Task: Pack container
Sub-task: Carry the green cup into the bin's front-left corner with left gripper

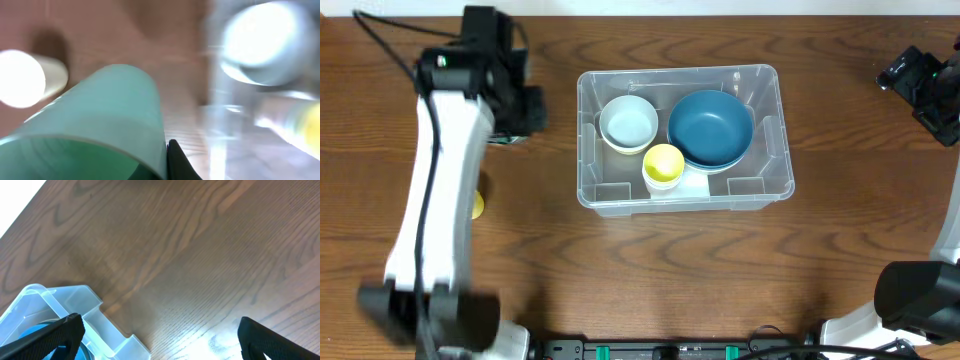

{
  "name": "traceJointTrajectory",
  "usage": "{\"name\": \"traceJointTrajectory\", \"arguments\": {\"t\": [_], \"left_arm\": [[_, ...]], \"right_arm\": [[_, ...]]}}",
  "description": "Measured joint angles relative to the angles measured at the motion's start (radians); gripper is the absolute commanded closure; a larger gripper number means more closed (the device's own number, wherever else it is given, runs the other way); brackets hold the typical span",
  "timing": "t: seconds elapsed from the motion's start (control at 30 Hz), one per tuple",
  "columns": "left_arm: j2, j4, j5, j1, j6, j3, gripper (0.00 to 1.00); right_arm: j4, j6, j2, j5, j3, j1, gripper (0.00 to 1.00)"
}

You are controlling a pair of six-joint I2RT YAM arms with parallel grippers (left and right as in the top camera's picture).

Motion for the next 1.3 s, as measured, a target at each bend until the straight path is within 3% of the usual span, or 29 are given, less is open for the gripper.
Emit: {"name": "traceJointTrajectory", "arguments": {"t": [0.2, 0.43, 0.8, 1.3], "left_arm": [[-0.154, 0.025, 0.013, -0.227, 0.008, 0.01, 0.94], [-0.077, 0.025, 0.011, -0.373, 0.042, 0.0, 0.94], [0.149, -0.025, 0.011, -0.433, 0.056, -0.024, 0.94], [0.163, -0.037, 0.011, -0.457, 0.013, -0.135, 0.94]], "right_arm": [[0.0, 0.0, 0.0, 0.0, 0.0, 0.0, 0.01], [0.0, 0.0, 0.0, 0.0, 0.0, 0.0, 0.01], [0.0, 0.0, 0.0, 0.0, 0.0, 0.0, 0.01], [0.0, 0.0, 0.0, 0.0, 0.0, 0.0, 0.01]]}}
